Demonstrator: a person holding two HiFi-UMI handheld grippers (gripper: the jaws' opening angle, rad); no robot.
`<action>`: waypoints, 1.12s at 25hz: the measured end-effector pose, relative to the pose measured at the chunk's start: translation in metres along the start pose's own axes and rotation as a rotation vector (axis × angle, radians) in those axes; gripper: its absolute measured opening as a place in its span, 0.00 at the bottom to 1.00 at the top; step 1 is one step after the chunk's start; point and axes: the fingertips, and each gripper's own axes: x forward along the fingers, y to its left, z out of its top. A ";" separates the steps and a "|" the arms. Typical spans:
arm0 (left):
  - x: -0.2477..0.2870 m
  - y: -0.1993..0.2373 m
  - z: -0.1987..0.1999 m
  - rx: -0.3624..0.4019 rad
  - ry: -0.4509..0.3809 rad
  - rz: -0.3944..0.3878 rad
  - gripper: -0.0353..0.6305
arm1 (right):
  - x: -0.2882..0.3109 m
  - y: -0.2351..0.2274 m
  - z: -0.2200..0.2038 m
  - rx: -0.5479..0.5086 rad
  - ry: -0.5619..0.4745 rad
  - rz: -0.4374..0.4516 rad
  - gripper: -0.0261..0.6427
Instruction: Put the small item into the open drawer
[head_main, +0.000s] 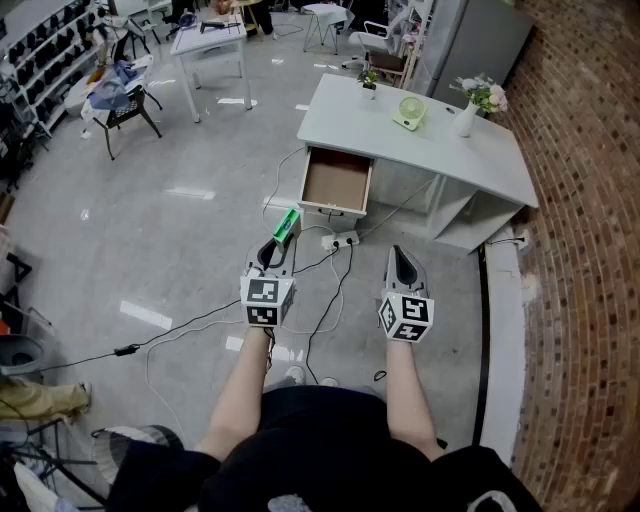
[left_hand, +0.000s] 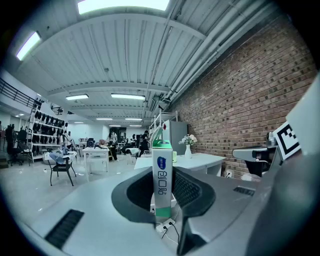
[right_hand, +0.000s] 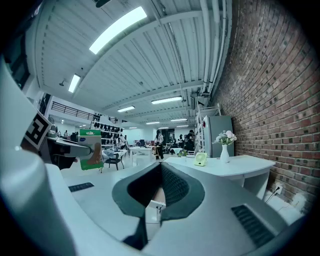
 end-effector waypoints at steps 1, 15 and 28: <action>0.001 0.001 -0.001 -0.001 0.001 -0.001 0.20 | 0.001 0.001 -0.001 0.000 0.000 0.001 0.04; 0.003 0.008 -0.011 -0.014 0.019 -0.022 0.20 | 0.003 0.007 -0.006 0.044 -0.001 -0.012 0.04; 0.012 0.038 -0.020 -0.010 0.025 -0.088 0.20 | 0.010 0.038 -0.009 0.049 0.005 -0.073 0.04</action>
